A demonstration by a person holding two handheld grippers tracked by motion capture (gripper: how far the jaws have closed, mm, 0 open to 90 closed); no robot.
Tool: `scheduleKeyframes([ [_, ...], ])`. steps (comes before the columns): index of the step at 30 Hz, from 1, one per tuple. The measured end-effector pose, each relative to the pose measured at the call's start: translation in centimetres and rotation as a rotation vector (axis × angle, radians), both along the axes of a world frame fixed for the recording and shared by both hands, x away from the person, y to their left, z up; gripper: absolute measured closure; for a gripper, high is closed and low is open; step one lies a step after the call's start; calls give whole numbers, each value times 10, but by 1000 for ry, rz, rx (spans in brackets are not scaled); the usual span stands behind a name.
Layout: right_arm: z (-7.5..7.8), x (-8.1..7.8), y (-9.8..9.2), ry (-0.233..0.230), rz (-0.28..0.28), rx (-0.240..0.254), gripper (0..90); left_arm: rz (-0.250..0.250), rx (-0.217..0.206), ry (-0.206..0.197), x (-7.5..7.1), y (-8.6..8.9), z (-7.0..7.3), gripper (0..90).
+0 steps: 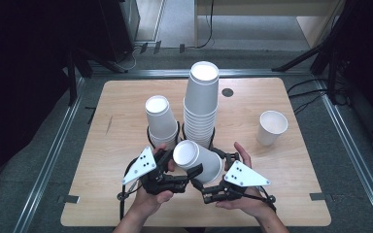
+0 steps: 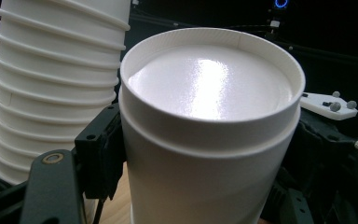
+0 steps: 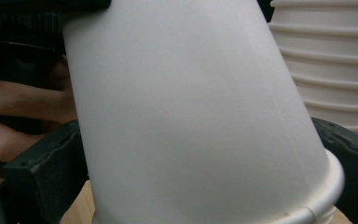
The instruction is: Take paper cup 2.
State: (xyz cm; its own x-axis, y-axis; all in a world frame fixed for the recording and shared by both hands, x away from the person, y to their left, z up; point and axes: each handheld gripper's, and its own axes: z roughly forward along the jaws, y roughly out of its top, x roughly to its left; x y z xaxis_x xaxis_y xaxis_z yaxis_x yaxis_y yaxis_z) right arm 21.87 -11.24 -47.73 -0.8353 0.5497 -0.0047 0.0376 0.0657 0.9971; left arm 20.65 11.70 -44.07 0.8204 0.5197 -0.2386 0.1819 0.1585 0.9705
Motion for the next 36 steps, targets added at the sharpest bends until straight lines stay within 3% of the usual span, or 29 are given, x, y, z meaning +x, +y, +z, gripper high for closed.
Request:
scheduleKeyframes([
  [9, -1, -3, 7, -61, -52, -46, 22, -4, -3, 2, 0, 0, 0, 229],
  [18, -2, -5, 7, -67, -62, -67, 87, -3, 19, 19, 2, 1, 1, 194],
  [23, -4, -6, 7, -111, -82, -124, 97, -9, 85, 32, 0, -5, 3, 98],
  [29, -2, -4, 3, -157, -122, -174, 100, -18, 87, 54, 2, -3, 4, 67],
  [36, 2, -3, -5, -247, -180, -263, 103, -5, 95, 59, 4, 0, 5, 67],
])
